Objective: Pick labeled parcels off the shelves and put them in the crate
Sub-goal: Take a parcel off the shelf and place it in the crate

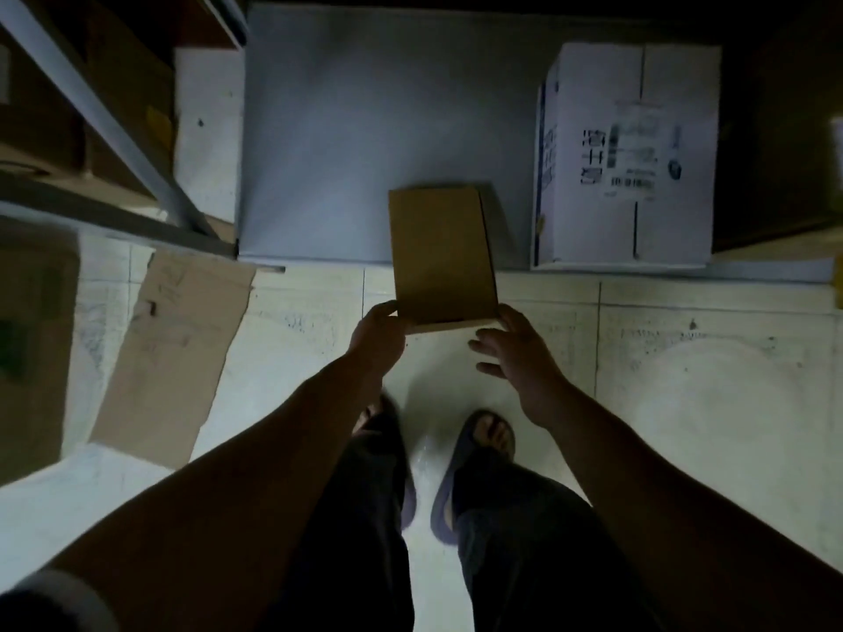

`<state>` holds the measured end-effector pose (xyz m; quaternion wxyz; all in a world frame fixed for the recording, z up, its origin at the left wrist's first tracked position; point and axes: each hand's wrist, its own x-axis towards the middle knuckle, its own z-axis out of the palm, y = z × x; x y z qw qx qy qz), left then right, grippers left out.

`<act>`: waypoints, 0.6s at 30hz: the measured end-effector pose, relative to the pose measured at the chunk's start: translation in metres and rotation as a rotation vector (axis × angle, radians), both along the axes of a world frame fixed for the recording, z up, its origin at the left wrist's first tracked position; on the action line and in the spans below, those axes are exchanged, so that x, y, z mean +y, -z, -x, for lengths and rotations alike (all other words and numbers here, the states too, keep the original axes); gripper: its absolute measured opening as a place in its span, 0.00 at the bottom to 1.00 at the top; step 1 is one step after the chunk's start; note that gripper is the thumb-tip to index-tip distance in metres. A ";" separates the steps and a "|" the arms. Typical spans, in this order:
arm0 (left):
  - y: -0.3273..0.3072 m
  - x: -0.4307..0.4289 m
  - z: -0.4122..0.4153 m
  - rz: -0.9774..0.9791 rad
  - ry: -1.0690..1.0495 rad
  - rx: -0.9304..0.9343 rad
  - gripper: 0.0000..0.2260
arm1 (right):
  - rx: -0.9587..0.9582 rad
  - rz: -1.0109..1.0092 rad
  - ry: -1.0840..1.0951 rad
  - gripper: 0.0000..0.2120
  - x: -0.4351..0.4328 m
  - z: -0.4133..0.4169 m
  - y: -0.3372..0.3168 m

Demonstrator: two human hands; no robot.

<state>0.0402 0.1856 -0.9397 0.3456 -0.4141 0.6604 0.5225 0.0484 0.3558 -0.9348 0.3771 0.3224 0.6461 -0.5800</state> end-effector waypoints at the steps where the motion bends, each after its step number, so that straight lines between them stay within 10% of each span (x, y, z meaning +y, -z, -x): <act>1: -0.007 0.001 -0.010 0.021 0.011 -0.012 0.17 | -0.010 -0.002 -0.002 0.23 0.001 -0.011 -0.010; 12: -0.063 0.021 -0.076 0.045 -0.195 -0.090 0.17 | -0.090 0.001 0.055 0.15 0.024 -0.078 -0.066; 18: -0.084 0.031 -0.097 -0.040 -0.165 0.112 0.06 | 0.157 -0.364 -0.202 0.11 0.025 -0.081 -0.068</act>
